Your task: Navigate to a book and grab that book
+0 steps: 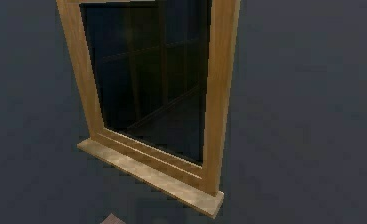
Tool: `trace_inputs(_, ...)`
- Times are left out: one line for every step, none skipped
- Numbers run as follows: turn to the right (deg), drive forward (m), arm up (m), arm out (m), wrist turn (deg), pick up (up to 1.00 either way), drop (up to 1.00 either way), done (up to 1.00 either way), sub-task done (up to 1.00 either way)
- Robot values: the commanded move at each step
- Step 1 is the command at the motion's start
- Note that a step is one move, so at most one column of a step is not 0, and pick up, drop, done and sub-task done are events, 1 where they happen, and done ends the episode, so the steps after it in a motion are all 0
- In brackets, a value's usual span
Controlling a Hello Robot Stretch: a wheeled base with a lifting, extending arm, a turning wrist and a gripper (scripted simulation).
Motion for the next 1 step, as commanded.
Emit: trace_inputs(0.0, 0.00, 0.00, 0.00, 45.0, 0.00, 0.00, 0.00, 0.00)
